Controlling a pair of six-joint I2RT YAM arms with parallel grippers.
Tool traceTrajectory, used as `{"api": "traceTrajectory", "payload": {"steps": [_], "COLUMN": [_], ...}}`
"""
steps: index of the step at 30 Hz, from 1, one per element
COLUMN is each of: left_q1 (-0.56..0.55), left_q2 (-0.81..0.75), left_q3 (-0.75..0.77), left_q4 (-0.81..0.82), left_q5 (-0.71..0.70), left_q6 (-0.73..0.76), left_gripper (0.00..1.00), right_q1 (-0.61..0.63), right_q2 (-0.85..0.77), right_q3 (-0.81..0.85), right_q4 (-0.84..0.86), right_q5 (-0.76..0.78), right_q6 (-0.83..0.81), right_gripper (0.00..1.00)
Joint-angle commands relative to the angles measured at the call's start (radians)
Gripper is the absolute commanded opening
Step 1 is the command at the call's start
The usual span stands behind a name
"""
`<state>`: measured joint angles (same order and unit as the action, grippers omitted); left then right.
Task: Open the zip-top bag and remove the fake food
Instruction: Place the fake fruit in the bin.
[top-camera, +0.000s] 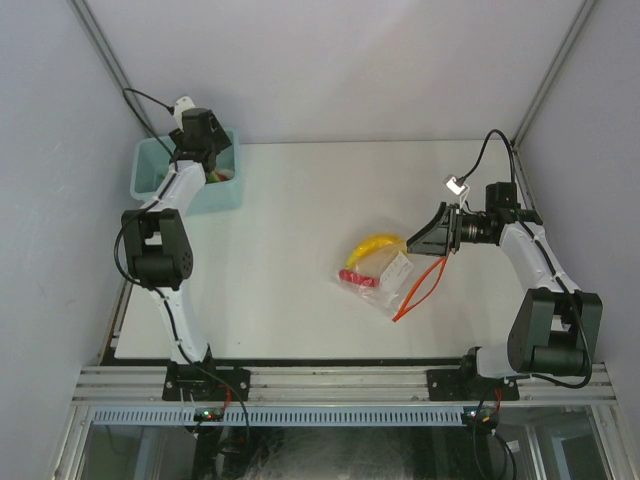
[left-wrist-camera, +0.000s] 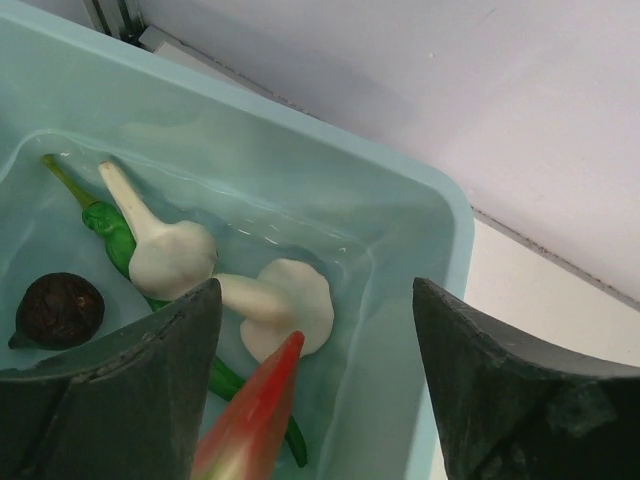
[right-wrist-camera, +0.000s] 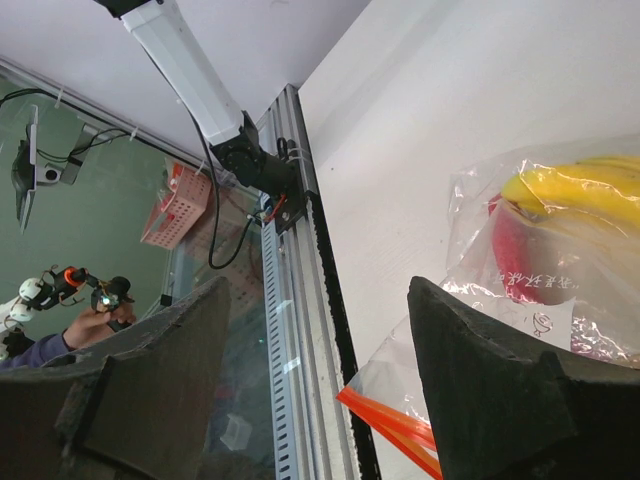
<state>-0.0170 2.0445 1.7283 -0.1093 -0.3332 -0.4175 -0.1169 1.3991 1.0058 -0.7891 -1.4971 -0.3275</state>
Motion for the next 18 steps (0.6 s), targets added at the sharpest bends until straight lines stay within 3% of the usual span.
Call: {"api": "traceTrajectory", "payload": {"steps": [1, 13, 18], "left_q1": [-0.005, -0.006, -0.006], "left_q2": [-0.019, -0.106, -0.213], "left_q3": [0.056, -0.002, -0.12], "left_q4": [0.018, 0.066, 0.152], "left_q5": [0.011, 0.085, 0.111], "left_q6": [0.024, 0.09, 0.119], "left_gripper": [0.83, 0.91, 0.98], "right_q1": [-0.005, -0.005, -0.006], "right_q2": [-0.008, -0.018, -0.038], "right_q3": [0.036, 0.036, 0.036], "right_q4": [0.001, -0.006, -0.044], "right_q5": [-0.008, -0.007, -0.013], "right_q6": [-0.025, -0.038, -0.111], "right_gripper": [0.71, 0.71, 0.71]}}
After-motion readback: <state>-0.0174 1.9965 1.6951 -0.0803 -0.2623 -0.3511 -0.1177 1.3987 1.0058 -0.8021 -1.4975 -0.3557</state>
